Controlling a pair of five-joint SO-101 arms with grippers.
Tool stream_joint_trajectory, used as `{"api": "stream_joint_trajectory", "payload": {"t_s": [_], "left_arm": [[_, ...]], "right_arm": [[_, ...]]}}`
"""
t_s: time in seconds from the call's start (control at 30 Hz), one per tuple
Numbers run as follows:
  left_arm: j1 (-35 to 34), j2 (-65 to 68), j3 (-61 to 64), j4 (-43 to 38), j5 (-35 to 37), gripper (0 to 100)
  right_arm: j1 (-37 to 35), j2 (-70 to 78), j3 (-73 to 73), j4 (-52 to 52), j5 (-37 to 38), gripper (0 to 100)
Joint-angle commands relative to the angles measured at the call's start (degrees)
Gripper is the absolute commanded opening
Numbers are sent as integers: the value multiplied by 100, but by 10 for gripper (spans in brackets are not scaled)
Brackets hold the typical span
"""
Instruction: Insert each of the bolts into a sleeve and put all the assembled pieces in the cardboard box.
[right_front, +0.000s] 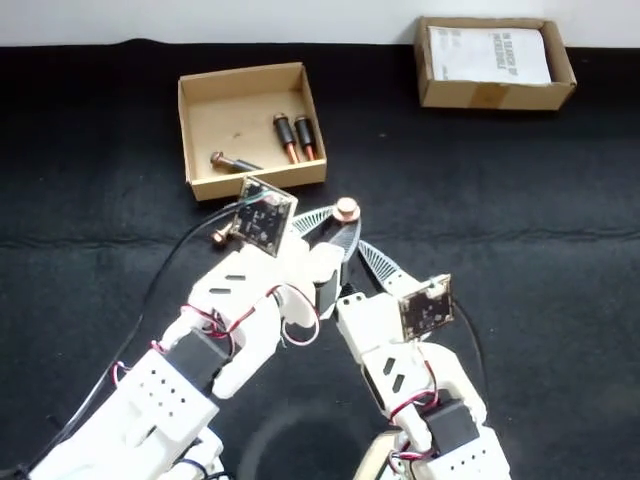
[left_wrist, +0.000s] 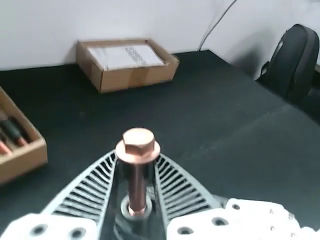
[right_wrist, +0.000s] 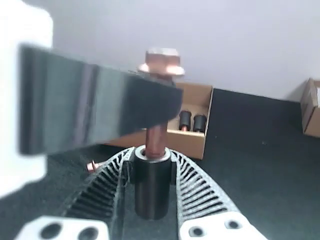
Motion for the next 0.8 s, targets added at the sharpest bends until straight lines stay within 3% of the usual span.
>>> {"api": "stream_joint_trajectory", "payload": {"t_s": [0.0,0.33,0.53,0.77], "left_arm": [[75,-75,-66,-53,44,8],[75,-145,-57,44,53,13],[75,-884,-48,1714,62,172],[22,-1587,-13,2646,35,181]], "right_arm": [[-48,-101,804,-22,44,8],[-4,-110,804,-31,53,8],[286,-75,804,-400,53,8],[286,-57,804,-409,53,8]]}}
